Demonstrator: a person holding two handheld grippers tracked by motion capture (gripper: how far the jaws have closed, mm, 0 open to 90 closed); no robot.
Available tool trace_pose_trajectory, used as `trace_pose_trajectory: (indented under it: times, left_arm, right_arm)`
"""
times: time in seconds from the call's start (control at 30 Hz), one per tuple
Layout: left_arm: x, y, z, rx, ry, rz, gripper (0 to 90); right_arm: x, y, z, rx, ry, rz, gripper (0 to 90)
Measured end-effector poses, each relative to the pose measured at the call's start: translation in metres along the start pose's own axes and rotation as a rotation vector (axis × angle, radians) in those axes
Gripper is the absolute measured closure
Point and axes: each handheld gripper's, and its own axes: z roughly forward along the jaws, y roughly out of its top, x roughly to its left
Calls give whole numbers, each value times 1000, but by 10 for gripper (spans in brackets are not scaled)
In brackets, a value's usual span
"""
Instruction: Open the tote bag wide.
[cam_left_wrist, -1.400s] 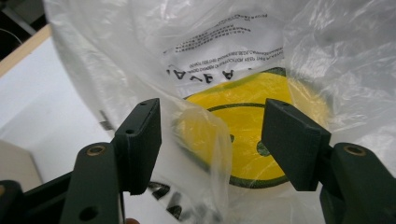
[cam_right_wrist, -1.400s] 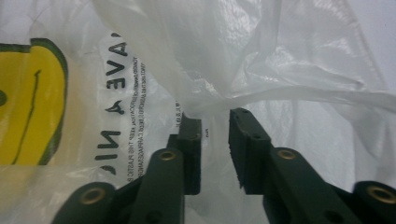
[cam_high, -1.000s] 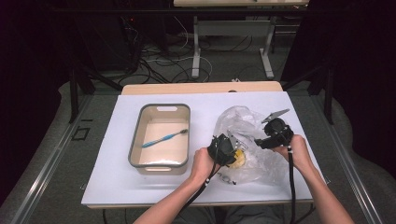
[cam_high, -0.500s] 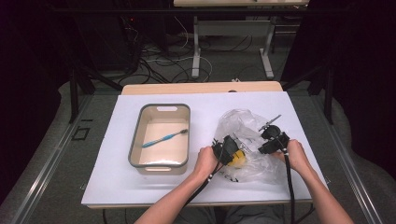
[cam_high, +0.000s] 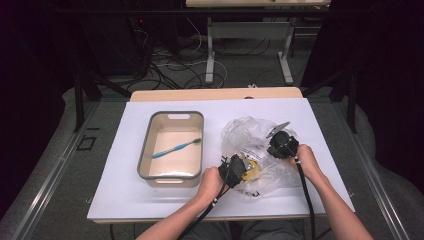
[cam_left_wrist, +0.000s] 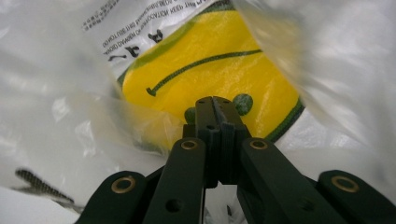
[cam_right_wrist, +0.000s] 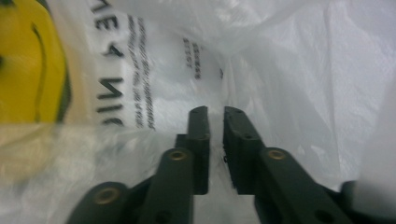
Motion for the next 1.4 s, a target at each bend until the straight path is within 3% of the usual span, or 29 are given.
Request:
trace_pose_trajectory:
  times: [0.1, 0.17, 0.2, 0.33, 0.4, 0.47, 0.53, 0.6, 0.7, 0.77, 0.87, 0.93, 1.0, 1.1, 1.27, 1.33, 1.37, 1.4]
  left_arm:
    - [2, 2, -4, -44, 37, -22, 885]
    - [5, 5, -6, -59, 67, -48, 724]
    - [6, 7, -7, -67, 73, -43, 665]
    - [7, 13, -6, -83, 107, -70, 500]
    - [9, 13, -3, -84, 119, -84, 448]
    - [11, 13, 0, -65, 126, -92, 414]
    - [14, 13, 4, -41, 127, -91, 397]
    - [15, 12, 8, -28, 124, -88, 411]
    - [18, 11, 15, -17, 106, -93, 479]
    - [20, 10, 18, -28, 92, -104, 569]
    - [20, 9, 21, -40, 75, -101, 753]
    - [17, 9, 21, -26, 70, -74, 880]
    - [14, 9, 20, -19, 81, -55, 900]
    - [15, 7, 17, -19, 56, -70, 900]
    - [13, -1, 10, -28, 25, -89, 900]
    - [12, -4, 7, -32, 6, -100, 900]
    - [10, -6, 5, -34, -5, -106, 900]
    - [9, -7, 3, -35, -11, -110, 900]
  right_arm:
    - [3, 4, -14, -37, 24, 23, 609]
    - [2, 6, -29, -86, 42, 58, 492]
    - [2, 7, -39, -102, 53, 77, 429]
    - [6, 4, -73, -160, 64, 108, 276]
    - [9, -1, -85, -166, 60, 109, 230]
    - [12, -6, -93, -153, 48, 143, 159]
    - [11, -14, -95, -129, 28, 157, 143]
    - [11, -25, -89, -78, 28, 219, 139]
    - [9, -36, -71, 10, 62, 263, 199]
    - [7, -39, -58, 48, 85, 258, 362]
    - [4, -42, -41, 93, 64, 249, 589]
    - [2, -43, -32, 105, 62, 254, 713]
    - [-1, -45, -25, 120, 40, 241, 795]
    - [-6, -44, -23, 110, 22, 224, 868]
    - [-14, -40, -18, 76, -7, 238, 884]
    - [-15, -37, -16, 60, -16, 226, 884]
    - [-16, -36, -16, 52, -15, 197, 882]
    - [-15, -34, -16, 46, -23, 204, 881]
